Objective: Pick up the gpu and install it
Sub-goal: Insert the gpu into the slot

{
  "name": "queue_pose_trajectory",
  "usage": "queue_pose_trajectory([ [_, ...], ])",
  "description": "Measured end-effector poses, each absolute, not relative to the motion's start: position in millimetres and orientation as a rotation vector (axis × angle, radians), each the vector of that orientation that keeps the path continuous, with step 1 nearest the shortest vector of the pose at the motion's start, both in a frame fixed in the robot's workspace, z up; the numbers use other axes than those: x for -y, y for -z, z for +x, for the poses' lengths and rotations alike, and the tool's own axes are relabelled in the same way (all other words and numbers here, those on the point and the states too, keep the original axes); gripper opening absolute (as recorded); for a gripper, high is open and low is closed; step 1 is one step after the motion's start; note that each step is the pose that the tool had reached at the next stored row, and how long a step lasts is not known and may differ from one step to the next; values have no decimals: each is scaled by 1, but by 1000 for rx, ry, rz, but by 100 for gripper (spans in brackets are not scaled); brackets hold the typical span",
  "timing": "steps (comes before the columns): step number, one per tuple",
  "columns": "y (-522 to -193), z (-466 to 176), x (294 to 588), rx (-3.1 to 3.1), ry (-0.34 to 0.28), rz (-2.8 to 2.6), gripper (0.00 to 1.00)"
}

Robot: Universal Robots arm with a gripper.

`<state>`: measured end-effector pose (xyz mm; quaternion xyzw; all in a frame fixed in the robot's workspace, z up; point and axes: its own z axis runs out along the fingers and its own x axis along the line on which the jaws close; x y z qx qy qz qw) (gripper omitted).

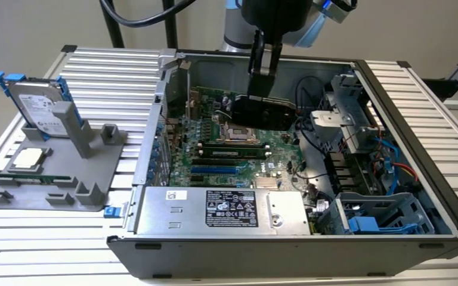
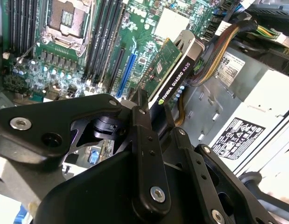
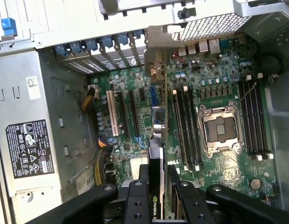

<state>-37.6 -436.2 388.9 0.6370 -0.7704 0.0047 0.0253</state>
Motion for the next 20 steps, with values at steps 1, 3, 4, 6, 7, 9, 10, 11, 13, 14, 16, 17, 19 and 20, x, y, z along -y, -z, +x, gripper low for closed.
queue_pose_trajectory([
  [1,-389,-38,436,2382,-14,1970,0],
  [3,-389,-38,436,2382,-14,1970,0],
  [4,-388,-38,436,2383,-14,1970,0],
  [6,-387,-38,436,2382,-15,1970,0],
  [7,-386,-38,436,2382,-15,1970,0],
  [9,-385,-38,436,2382,-15,1969,0],
  [10,-384,-38,436,2382,-16,1969,0],
  [11,-384,-38,436,2382,-16,1969,0],
  [13,-384,-38,436,2382,-16,1969,0],
  [14,-384,-38,436,2382,-16,1969,0],
  [16,-383,-38,436,2382,-16,1969,0],
  [17,-382,-38,436,2382,-16,1969,0],
  [19,-381,-38,436,2382,-16,1969,0],
  [20,-381,-38,436,2382,-16,1969,0],
])
